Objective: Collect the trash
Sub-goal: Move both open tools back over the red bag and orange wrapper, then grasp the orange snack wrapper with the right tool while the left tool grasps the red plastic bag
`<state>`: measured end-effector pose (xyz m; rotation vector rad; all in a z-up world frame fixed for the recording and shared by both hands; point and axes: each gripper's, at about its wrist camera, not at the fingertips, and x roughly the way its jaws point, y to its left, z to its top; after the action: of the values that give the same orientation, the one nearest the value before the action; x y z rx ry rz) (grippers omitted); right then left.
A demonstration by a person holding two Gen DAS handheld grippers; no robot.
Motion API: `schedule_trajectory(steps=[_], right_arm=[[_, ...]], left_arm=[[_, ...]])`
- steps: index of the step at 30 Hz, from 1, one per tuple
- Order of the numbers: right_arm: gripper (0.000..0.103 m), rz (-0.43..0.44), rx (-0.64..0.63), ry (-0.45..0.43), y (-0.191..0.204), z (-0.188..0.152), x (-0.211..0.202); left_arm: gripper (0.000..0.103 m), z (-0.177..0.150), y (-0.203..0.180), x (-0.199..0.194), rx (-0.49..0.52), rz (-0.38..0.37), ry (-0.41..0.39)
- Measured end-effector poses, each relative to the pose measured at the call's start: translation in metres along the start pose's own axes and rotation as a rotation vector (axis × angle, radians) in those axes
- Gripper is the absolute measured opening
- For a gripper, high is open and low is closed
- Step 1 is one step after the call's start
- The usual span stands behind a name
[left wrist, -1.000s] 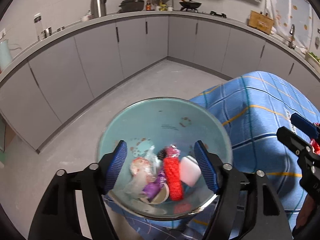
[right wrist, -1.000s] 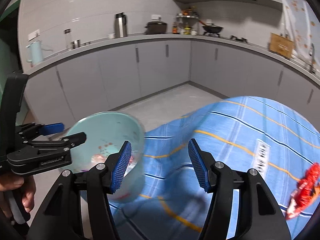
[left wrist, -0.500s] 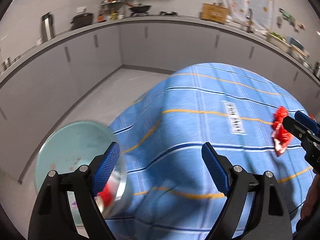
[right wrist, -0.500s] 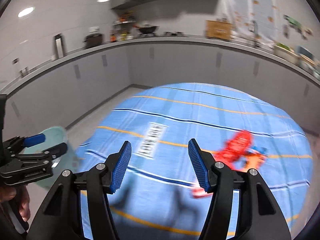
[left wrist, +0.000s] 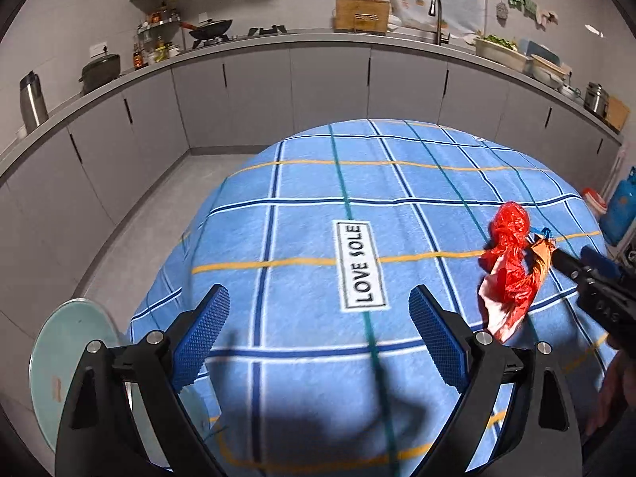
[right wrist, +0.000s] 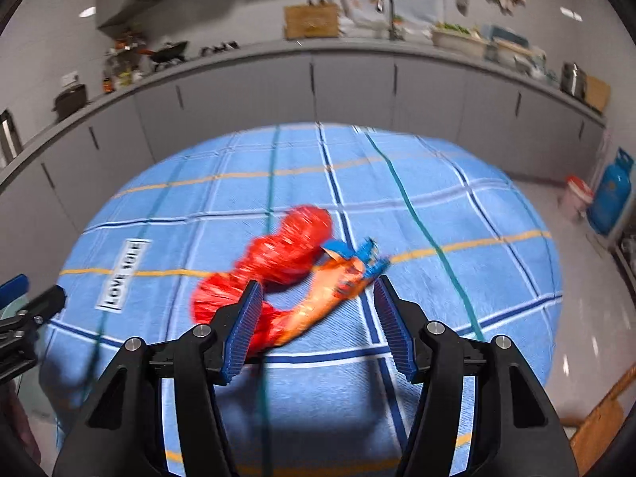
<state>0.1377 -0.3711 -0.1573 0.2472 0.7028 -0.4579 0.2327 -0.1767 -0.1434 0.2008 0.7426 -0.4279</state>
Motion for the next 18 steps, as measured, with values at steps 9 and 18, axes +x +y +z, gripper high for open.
schedule_trajectory(steps=[9, 18], right_arm=[[0.040, 0.047, 0.039, 0.099, -0.006, 0.001, 0.029], [0.016, 0.012, -0.017, 0.066, -0.026, 0.006, 0.015]], left_arm=[[0.091, 0.017, -0.020, 0.025, 0.019, -0.022, 0.014], [0.091, 0.028, -0.053, 0.034, 0.073, -0.058, 0.011]])
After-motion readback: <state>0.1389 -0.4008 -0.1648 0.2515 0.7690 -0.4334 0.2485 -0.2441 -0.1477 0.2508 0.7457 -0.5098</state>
